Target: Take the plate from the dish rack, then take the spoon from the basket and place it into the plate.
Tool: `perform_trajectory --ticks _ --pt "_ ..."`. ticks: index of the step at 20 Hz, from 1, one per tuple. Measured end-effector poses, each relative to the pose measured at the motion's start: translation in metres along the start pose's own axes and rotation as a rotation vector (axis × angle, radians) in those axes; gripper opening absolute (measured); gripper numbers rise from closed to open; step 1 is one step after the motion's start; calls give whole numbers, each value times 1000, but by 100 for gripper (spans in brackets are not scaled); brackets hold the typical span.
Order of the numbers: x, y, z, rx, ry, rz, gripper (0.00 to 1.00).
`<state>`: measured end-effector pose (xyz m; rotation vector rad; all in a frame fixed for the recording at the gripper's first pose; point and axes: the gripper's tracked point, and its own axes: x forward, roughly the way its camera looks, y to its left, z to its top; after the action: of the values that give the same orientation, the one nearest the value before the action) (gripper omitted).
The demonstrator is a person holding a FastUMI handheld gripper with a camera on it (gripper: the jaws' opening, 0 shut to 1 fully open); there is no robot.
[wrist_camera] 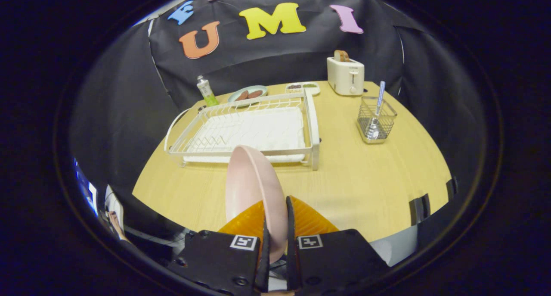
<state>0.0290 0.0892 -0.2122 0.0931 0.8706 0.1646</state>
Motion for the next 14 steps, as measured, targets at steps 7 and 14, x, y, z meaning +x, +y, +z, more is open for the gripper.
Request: perform_trajectory --ticks 7,14 --pt "21 -8 -8 60 -11 76 23" --pt "41 -30 -22 147 26 99 31"
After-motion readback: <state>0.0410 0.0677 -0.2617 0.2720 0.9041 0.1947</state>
